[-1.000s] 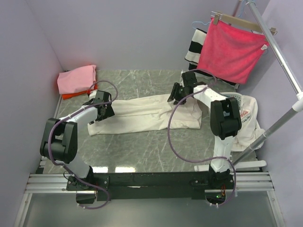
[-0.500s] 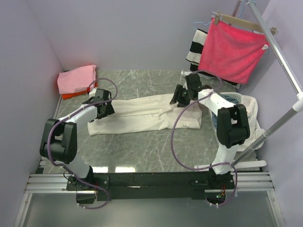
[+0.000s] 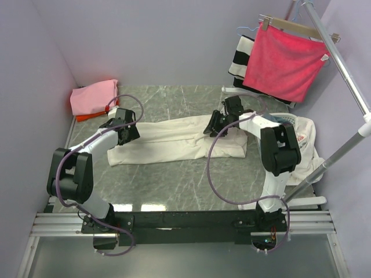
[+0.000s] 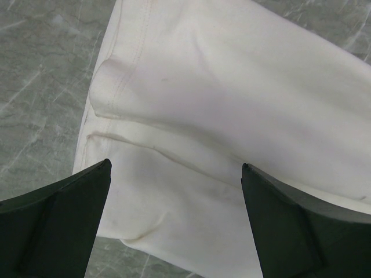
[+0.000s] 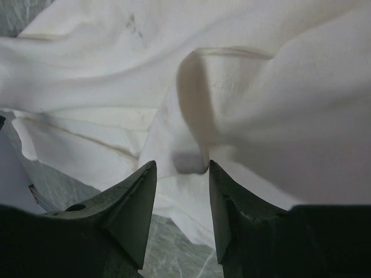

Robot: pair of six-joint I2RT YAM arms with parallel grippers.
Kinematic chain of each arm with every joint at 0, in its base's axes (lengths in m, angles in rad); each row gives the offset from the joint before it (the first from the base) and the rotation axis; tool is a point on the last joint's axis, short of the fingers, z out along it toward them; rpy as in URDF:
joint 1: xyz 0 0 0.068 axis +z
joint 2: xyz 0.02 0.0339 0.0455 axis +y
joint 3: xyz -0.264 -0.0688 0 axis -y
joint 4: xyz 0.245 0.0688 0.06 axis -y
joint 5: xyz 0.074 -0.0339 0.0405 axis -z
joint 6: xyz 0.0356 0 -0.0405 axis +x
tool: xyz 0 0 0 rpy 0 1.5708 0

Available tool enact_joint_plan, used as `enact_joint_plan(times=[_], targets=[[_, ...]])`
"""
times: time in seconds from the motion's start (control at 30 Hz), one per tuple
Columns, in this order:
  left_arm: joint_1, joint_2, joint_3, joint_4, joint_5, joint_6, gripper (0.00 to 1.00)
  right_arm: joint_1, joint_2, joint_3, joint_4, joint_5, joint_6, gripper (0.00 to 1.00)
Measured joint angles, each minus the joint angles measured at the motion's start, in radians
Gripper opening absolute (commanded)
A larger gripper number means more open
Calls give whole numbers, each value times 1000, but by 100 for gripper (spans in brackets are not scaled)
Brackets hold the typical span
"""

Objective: Fold and stack the t-shirts
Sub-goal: Fold the tshirt

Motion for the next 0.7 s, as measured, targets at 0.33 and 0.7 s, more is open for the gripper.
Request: enact_joint_plan(times=[0.33, 0.7], targets=[[0, 0, -2, 0, -9, 14, 99, 5, 100, 82, 14, -37, 10, 9], [0, 17, -2, 3, -8, 15, 99, 54, 192, 302, 12, -163, -14, 41]])
